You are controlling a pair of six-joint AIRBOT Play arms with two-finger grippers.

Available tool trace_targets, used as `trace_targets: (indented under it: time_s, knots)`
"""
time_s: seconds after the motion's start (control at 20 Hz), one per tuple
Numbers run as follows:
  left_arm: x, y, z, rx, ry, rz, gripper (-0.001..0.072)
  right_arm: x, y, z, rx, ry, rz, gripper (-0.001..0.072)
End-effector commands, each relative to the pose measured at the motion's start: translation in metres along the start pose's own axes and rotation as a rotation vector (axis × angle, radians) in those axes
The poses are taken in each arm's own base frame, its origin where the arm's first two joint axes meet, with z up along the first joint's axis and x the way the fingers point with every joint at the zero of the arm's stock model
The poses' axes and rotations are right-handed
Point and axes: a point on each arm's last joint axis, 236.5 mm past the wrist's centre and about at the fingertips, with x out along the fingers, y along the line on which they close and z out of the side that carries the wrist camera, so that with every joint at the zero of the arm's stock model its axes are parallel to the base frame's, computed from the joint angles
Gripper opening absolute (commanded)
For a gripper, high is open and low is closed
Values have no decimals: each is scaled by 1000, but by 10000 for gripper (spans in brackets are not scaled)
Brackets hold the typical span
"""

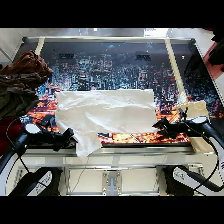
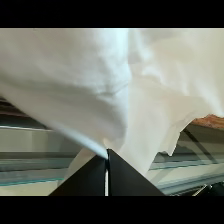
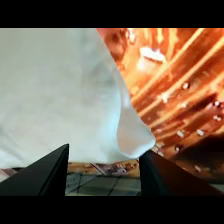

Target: Fold the shirts.

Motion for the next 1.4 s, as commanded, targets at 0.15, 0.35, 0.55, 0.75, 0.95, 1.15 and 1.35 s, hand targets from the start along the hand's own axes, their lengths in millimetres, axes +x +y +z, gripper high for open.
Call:
trace_targets:
  time_s: [0.15, 0.35, 0.55, 0.75, 0.95, 1.15, 1.35]
  knots:
    - [0, 0, 0, 19, 0, -1, 11, 3, -2, 15, 58, -66, 6, 151]
    - [-8, -11, 8, 49, -24, -15, 11, -5, 31, -2, 0, 7, 127, 34]
    - [-70, -54, 38, 230, -194, -15, 11, -47, 59, 2, -90, -27, 107, 33]
    - [-144, -93, 84, 350, -452, 29, 10, -93, 96, 50, -203, -206, 98, 30]
    - [-181, -122, 135, 449, -567, 83, 10, -107, 136, 100, -298, -317, 93, 30]
    - [-188, -139, 207, 468, -621, 135, 9, -91, 174, 157, -371, -392, 80, 30]
    - [-150, -152, 262, 477, -617, 130, 9, -38, 175, 198, -369, -375, 43, 30]
